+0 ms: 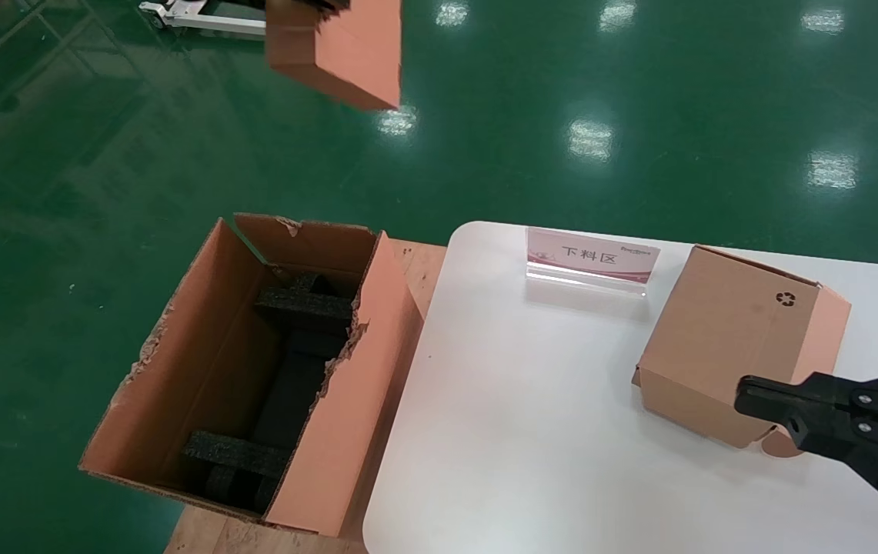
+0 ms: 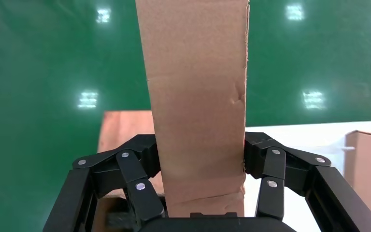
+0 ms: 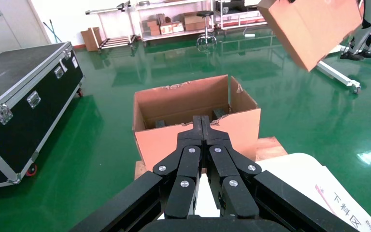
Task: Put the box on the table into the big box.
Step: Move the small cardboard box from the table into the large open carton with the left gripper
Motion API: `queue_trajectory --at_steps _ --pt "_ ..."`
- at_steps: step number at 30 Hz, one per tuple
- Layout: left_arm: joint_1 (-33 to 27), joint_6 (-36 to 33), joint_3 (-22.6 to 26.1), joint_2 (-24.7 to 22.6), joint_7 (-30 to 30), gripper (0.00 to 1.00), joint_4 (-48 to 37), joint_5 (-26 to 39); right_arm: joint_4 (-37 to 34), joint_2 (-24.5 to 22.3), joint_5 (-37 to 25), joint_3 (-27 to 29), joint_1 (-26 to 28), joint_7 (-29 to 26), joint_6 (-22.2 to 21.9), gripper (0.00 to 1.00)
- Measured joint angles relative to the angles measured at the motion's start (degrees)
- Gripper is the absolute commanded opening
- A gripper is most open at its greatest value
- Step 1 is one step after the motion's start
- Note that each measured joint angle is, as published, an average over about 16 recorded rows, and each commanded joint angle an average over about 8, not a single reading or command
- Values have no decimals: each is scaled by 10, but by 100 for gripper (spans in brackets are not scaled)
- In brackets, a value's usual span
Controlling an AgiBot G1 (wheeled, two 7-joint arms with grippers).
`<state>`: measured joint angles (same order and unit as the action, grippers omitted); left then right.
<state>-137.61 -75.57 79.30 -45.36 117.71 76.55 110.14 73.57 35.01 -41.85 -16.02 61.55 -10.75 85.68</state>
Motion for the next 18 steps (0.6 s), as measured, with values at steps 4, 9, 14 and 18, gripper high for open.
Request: queue_trajectory --at_steps 4,9,14,18 --pt "-5 -24 17 -1 -25 0 -14 6 0 0 0 0 0 0 0 100" --pt "-17 -75 53 -13 -60 0 -42 2 0 0 0 0 0 0 0 100" --pt "-38 -136 101 -35 -93 0 -84 -12 0 0 0 0 0 0 0 100" --pt "-59 -176 141 -57 -113 0 -121 -27 0 0 0 0 0 0 0 100"
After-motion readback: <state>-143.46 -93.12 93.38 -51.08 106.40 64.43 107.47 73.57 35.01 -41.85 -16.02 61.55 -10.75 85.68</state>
